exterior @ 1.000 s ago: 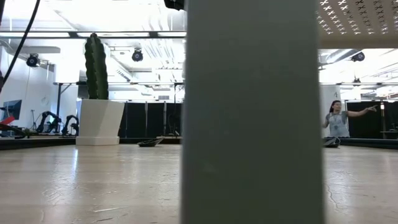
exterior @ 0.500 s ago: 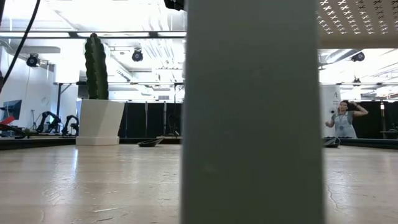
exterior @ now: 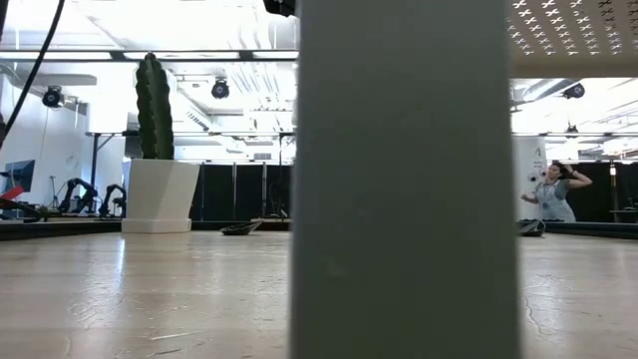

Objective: Pick & Place Mini shaped plates
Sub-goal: Stack the drop-shaped plate on top of the drop-shaped plate on the shelf

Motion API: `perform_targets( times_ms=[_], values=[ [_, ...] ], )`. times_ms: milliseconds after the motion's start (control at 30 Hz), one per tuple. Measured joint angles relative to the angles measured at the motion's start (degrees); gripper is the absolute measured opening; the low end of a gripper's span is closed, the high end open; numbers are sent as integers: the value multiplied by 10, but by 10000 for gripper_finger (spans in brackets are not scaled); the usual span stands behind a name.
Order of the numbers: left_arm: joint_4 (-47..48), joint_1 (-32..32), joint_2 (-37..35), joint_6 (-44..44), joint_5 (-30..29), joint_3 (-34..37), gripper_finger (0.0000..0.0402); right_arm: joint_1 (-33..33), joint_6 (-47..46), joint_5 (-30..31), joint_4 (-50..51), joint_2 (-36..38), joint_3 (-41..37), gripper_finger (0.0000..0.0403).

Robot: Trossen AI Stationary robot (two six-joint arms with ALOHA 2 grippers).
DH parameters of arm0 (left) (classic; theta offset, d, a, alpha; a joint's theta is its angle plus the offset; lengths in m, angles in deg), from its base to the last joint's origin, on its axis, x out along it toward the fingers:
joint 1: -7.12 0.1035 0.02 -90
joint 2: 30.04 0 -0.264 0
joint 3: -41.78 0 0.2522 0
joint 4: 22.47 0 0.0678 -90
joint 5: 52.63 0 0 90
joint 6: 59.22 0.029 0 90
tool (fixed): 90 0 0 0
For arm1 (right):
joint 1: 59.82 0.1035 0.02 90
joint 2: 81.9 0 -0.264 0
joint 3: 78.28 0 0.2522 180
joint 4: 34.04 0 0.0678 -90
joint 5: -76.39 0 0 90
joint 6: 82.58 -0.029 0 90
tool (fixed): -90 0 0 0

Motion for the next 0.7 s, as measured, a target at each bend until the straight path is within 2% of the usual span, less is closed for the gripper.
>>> perform_targets(
  times_ms=[700],
  values=[
    [-12, 0, 0, 0, 0, 0, 0, 0, 26, 20, 6, 0, 1, 8]
  ],
)
